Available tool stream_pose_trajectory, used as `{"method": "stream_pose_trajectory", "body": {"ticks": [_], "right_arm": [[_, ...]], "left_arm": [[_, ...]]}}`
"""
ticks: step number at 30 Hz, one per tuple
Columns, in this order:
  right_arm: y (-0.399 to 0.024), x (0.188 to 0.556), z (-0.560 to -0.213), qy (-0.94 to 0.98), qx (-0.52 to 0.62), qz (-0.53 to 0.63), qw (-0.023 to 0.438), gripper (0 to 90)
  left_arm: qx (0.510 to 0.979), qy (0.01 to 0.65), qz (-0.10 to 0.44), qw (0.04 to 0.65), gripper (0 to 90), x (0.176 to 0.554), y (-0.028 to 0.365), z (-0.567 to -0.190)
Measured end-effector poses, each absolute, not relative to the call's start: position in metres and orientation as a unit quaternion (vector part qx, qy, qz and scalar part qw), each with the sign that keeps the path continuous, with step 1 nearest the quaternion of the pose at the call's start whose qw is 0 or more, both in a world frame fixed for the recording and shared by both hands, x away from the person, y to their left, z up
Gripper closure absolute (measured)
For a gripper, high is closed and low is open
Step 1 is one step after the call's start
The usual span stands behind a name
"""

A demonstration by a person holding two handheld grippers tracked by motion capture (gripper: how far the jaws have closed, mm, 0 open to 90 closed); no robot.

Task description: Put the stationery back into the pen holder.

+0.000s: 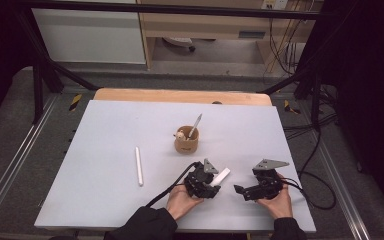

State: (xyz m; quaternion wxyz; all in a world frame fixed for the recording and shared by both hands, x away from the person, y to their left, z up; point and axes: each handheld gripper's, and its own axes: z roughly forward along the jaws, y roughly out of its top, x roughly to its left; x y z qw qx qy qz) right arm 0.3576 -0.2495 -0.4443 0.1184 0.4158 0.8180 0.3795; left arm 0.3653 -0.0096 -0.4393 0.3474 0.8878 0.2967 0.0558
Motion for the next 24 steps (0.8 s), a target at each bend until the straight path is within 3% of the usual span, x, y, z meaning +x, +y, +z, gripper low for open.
{"method": "stream_pose_trajectory", "body": {"ticks": [24], "right_arm": [[-0.2496,0.3573,-0.4435,0.818,0.414,0.382,0.115,1.0]], "left_arm": [[0.887,0.303,0.057,0.345,66.6,0.3685,-0.0109,-0.4428]]}}
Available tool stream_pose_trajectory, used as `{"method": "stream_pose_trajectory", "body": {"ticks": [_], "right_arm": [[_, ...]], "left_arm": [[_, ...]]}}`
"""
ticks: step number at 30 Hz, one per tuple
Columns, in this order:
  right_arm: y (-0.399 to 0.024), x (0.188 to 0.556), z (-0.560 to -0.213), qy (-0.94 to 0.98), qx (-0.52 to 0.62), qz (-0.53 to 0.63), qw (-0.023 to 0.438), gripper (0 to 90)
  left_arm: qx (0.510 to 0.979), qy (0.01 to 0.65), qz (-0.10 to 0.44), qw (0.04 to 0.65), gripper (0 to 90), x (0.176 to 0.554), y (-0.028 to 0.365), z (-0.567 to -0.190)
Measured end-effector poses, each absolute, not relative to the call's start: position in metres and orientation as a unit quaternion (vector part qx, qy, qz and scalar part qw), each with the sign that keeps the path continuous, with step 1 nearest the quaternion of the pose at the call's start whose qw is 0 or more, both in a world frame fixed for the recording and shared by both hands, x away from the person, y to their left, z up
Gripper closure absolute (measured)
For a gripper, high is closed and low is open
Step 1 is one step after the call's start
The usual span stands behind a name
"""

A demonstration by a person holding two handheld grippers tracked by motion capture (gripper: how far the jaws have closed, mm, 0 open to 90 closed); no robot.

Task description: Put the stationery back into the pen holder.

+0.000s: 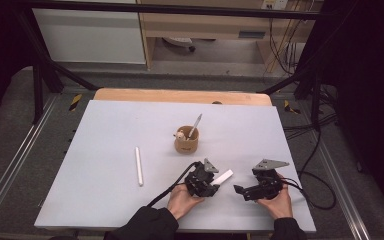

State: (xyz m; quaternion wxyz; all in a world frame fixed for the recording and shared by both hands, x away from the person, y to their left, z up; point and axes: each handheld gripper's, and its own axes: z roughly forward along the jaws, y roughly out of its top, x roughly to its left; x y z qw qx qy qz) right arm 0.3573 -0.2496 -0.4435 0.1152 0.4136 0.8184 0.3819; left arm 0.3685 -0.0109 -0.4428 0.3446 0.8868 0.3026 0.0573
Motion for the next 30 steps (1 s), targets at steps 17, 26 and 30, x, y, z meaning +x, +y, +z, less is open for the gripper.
{"method": "stream_pose_trajectory", "body": {"ticks": [17,26,30], "right_arm": [[-0.241,0.355,-0.439,0.826,0.390,0.390,0.119,1.1],[-0.224,0.355,-0.433,0.839,0.351,0.396,0.130,1.6],[-0.214,0.356,-0.430,0.844,0.333,0.399,0.134,1.6]], "left_arm": [[0.887,0.294,0.033,0.355,66.7,0.375,0.026,-0.421],[0.893,0.288,0.026,0.346,66.6,0.377,0.057,-0.415],[0.894,0.288,0.021,0.343,66.6,0.377,0.067,-0.415]]}}
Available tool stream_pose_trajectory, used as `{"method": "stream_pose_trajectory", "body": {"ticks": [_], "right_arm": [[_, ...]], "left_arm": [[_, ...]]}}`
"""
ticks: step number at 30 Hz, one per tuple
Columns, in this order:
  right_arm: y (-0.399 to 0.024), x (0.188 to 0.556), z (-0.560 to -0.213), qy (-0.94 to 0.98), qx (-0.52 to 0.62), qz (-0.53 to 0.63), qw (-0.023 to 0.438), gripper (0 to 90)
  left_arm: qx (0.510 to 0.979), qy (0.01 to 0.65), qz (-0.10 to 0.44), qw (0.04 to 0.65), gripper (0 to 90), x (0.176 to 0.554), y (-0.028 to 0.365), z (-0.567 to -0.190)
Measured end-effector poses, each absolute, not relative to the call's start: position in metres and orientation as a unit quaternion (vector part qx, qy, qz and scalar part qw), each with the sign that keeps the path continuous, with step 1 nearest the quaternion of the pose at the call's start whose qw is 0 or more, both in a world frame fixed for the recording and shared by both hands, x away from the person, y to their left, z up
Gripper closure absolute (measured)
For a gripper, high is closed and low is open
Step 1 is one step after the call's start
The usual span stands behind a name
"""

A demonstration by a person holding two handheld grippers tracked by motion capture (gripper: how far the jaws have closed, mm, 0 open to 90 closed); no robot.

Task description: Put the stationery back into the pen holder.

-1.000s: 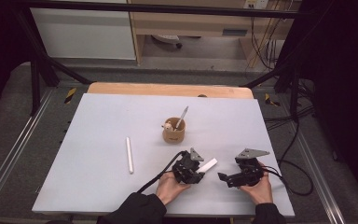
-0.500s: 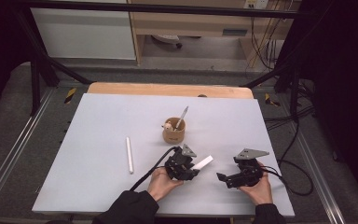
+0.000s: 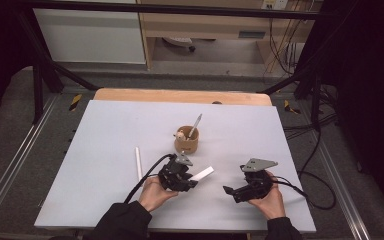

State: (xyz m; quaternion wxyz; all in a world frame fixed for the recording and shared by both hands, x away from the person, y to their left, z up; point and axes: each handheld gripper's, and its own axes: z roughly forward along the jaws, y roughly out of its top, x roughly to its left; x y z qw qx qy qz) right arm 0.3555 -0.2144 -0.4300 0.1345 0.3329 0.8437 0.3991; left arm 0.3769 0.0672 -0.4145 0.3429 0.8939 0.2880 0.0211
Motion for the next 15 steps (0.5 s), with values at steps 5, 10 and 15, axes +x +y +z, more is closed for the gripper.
{"method": "stream_pose_trajectory", "body": {"ticks": [5,10,15], "right_arm": [[-0.202,0.356,-0.426,0.853,0.315,0.393,0.141,1.6],[-0.187,0.357,-0.422,0.865,0.290,0.383,0.145,1.9],[-0.171,0.358,-0.417,0.876,0.261,0.376,0.149,2.5]], "left_arm": [[0.896,0.288,0.017,0.338,66.7,0.378,0.080,-0.414],[0.897,0.284,0.013,0.338,66.7,0.379,0.088,-0.409],[0.899,0.283,0.009,0.335,66.7,0.381,0.096,-0.405]]}}
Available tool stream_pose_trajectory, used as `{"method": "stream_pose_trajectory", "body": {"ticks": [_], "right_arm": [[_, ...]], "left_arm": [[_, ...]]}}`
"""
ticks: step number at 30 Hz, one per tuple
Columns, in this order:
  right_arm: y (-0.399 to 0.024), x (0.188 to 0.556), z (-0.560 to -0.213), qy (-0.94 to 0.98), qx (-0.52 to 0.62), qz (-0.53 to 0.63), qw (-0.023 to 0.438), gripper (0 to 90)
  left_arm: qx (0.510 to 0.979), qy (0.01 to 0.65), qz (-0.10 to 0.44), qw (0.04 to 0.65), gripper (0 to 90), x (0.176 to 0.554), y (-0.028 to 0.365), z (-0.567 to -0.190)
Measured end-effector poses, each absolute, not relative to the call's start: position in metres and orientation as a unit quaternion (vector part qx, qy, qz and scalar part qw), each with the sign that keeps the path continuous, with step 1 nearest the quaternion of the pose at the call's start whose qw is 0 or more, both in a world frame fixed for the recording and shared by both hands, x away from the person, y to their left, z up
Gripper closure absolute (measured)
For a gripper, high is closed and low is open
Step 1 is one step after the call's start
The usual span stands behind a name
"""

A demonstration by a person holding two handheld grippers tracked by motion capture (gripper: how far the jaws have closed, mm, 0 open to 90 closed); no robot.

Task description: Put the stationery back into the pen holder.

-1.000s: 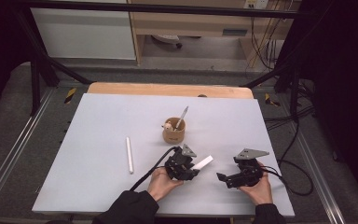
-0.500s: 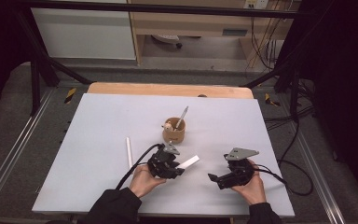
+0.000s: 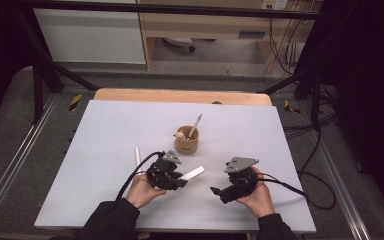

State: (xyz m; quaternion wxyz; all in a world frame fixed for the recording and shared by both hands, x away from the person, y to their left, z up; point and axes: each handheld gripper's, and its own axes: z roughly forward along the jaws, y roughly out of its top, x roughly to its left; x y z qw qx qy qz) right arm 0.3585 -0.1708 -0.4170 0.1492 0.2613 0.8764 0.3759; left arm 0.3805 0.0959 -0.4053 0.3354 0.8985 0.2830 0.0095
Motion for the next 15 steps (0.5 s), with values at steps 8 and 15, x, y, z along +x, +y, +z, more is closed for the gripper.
{"method": "stream_pose_trajectory", "body": {"ticks": [8,15], "right_arm": [[-0.148,0.358,-0.407,0.890,0.213,0.367,0.166,3.2],[-0.133,0.356,-0.401,0.901,0.177,0.353,0.179,4.0]], "left_arm": [[0.904,0.278,0.006,0.324,66.6,0.384,0.109,-0.396],[0.911,0.271,0.007,0.310,66.6,0.385,0.113,-0.391]]}}
